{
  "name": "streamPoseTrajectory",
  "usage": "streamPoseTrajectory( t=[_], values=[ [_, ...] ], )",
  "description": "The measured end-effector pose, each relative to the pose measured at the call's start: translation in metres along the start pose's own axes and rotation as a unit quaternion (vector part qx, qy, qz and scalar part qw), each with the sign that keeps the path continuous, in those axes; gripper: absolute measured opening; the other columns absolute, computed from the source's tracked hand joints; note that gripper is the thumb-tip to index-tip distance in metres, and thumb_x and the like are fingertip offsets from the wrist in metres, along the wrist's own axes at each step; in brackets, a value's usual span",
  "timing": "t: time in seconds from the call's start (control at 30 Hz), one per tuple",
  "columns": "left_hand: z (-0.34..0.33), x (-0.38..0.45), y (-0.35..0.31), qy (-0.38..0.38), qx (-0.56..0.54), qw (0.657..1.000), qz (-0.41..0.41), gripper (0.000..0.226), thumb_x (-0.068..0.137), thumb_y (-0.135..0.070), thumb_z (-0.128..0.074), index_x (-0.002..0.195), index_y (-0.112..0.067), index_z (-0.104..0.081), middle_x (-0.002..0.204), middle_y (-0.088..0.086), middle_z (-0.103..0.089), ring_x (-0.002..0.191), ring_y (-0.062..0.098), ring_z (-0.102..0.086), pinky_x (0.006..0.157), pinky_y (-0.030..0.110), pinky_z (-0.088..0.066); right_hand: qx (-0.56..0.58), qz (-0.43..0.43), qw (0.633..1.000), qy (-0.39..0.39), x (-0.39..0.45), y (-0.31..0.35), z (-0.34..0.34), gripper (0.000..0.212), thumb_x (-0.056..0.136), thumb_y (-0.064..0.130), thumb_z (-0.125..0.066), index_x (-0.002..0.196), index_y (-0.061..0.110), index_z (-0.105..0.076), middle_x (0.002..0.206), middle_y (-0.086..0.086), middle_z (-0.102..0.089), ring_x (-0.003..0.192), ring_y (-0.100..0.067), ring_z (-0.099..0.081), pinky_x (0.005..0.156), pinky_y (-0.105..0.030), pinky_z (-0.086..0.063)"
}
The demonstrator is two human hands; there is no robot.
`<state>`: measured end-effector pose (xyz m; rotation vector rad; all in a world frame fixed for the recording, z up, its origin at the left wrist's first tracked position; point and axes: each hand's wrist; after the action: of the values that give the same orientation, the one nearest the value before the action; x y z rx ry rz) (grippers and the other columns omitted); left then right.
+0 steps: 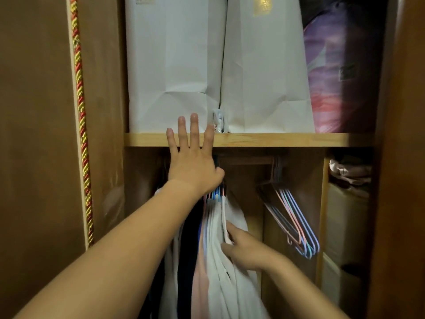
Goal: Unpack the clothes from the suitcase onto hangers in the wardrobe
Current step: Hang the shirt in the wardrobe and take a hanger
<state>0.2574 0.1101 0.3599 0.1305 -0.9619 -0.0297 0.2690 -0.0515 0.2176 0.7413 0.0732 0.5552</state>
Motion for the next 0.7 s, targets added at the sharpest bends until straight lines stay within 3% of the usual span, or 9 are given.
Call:
streamPoseTrajectory(
  t=[0.07,0.1,0.13,0.17,0.23,0.3,0.4,0.5,0.7],
  values=[
    [-0.002,0.000,-0.011,-0.005,-0.006,1.000,0.029,0.102,0.085,-0.060,-0.045,0.160,-0.017,0.010,0.161,0.022,0.029,0.145,0.047,0.031,0.116,0.068,0.013,-0.003,-0.006,1.000,0.016,-0.019,-0.020,0.020,0.064,0.098,0.036,-0.059,0.155,0.030,-0.030,0.152,0.018,-0.030,0.142,-0.005,-0.032,0.115,-0.022,-0.028],
    [-0.003,0.001,-0.013,-0.007,-0.004,0.999,0.036,0.101,0.085,-0.059,-0.045,0.160,-0.017,0.009,0.161,0.023,0.029,0.145,0.048,0.030,0.116,0.068,0.012,-0.079,-0.027,0.995,-0.059,-0.025,-0.035,0.029,0.061,0.097,0.039,-0.061,0.152,0.030,-0.036,0.153,0.016,-0.028,0.143,-0.009,-0.029,0.115,-0.025,-0.027],
    [-0.004,0.001,-0.014,-0.009,0.000,0.999,0.038,0.101,0.085,-0.059,-0.044,0.160,-0.016,0.009,0.161,0.023,0.028,0.145,0.048,0.030,0.116,0.068,0.011,-0.199,-0.050,0.964,-0.171,-0.029,-0.048,0.038,0.055,0.095,0.036,-0.063,0.146,0.028,-0.044,0.151,0.009,-0.032,0.140,-0.016,-0.033,0.112,-0.030,-0.032],
    [-0.005,0.001,-0.014,-0.013,0.001,0.999,0.039,0.101,0.085,-0.058,-0.045,0.160,-0.016,0.009,0.161,0.023,0.028,0.145,0.049,0.030,0.116,0.068,0.011,-0.332,-0.083,0.903,-0.261,-0.034,-0.059,0.045,0.049,0.091,0.028,-0.066,0.138,0.023,-0.051,0.143,0.000,-0.040,0.130,-0.023,-0.040,0.105,-0.035,-0.039],
    [-0.005,0.000,-0.014,-0.017,0.000,0.999,0.037,0.101,0.085,-0.056,-0.045,0.160,-0.015,0.009,0.161,0.023,0.028,0.146,0.048,0.030,0.117,0.068,0.010,-0.483,-0.159,0.808,-0.297,-0.035,-0.072,0.058,0.045,0.077,0.012,-0.072,0.120,0.012,-0.058,0.114,-0.010,-0.055,0.102,-0.029,-0.050,0.084,-0.039,-0.044],
    [-0.004,-0.001,-0.013,-0.013,0.000,0.999,0.033,0.102,0.085,-0.055,-0.046,0.159,-0.015,0.012,0.161,0.023,0.029,0.145,0.048,0.030,0.117,0.068,0.011,-0.542,-0.154,0.779,-0.276,-0.034,-0.079,0.066,0.035,0.072,0.008,-0.075,0.105,0.008,-0.064,0.093,-0.012,-0.060,0.084,-0.030,-0.055,0.072,-0.040,-0.044],
    [-0.002,-0.001,-0.012,-0.005,0.004,1.000,0.030,0.104,0.085,-0.056,-0.046,0.158,-0.015,0.015,0.160,0.023,0.031,0.145,0.048,0.032,0.117,0.068,0.010,-0.554,-0.144,0.777,-0.262,-0.032,-0.066,0.073,0.026,0.085,0.010,-0.066,0.111,0.010,-0.061,0.100,-0.008,-0.063,0.086,-0.026,-0.066,0.072,-0.037,-0.050],
    [-0.001,-0.001,-0.012,0.003,0.003,0.999,0.034,0.105,0.085,-0.057,-0.046,0.158,-0.015,0.017,0.159,0.023,0.032,0.144,0.048,0.033,0.117,0.068,0.010,-0.502,-0.143,0.810,-0.267,-0.030,-0.054,0.074,0.031,0.093,0.007,-0.057,0.123,0.011,-0.053,0.114,-0.006,-0.065,0.098,-0.025,-0.069,0.076,-0.032,-0.053],
    [0.001,0.001,-0.013,0.024,0.012,0.999,0.038,0.108,0.085,-0.060,-0.046,0.156,-0.015,0.022,0.158,0.023,0.036,0.143,0.049,0.035,0.116,0.068,0.011,-0.438,-0.121,0.838,-0.304,-0.029,-0.035,0.071,0.026,0.094,0.006,-0.054,0.119,0.012,-0.050,0.104,-0.006,-0.070,0.094,-0.029,-0.070,0.074,-0.039,-0.054]
  ],
)
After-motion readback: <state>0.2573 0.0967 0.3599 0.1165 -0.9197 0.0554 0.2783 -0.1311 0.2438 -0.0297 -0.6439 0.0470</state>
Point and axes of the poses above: each hand's wrist, its own x-axis towards the middle knuckle, its own z-axis out of the back of the hand, y = z × x
